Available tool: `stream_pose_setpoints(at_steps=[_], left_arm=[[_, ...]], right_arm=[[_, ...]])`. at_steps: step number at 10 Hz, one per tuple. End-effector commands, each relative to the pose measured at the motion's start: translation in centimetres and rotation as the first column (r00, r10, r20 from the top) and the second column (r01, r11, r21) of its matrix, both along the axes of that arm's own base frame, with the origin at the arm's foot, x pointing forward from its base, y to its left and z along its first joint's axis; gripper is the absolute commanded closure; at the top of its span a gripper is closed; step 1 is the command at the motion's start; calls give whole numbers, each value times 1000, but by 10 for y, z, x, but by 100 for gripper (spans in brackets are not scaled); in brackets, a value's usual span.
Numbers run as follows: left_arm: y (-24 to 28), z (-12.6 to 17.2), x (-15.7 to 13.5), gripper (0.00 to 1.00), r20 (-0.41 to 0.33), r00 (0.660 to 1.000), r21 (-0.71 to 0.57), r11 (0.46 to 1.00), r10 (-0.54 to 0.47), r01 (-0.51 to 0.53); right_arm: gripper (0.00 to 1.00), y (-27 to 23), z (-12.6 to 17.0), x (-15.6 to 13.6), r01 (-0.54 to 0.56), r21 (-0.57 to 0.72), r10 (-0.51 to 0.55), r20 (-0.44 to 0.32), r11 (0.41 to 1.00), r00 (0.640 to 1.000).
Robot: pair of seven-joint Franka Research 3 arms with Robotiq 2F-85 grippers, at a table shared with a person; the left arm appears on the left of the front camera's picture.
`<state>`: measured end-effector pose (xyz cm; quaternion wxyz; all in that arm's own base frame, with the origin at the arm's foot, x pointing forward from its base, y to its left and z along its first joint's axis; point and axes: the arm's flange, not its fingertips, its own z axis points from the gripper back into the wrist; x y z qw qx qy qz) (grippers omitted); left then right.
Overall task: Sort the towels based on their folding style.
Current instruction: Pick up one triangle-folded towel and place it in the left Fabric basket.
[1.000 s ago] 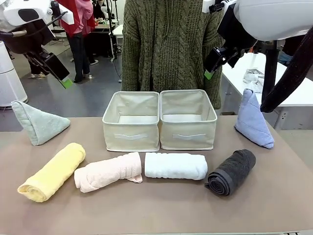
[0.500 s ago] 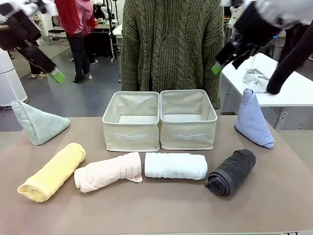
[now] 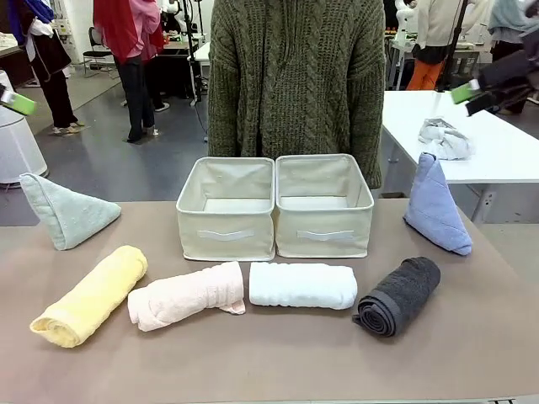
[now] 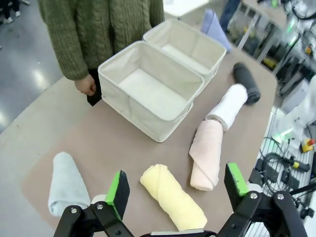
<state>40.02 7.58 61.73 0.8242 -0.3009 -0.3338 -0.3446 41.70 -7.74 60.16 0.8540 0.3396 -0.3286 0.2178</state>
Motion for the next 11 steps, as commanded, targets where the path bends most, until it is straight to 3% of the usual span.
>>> stream_pose_setpoints(at_steps=[1, 2, 7, 9, 11], left_arm=[[40, -5, 3, 0, -34, 999, -74, 997, 19, -22], [47, 0, -5, 0, -30, 999, -58, 998, 23, -24], [35, -4, -6, 0, -41, 999, -46, 998, 30, -32], [75, -8, 6, 0, -65, 998, -96, 995, 17, -24], [109, -1, 6, 0, -54, 998, -107, 993, 35, -41]], right_arm=[[0, -17, -11, -8, -3, 45, 2, 25, 999, 1000], [0, -17, -10, -13, 38, 20, -39, 33, 999, 999], [0, -21, -4, -9, 32, 13, -32, -1, 999, 999], [0, -67, -8, -11, -115, 63, 114, 24, 991, 993], [0, -104, -6, -16, -143, 77, 138, 67, 987, 988]])
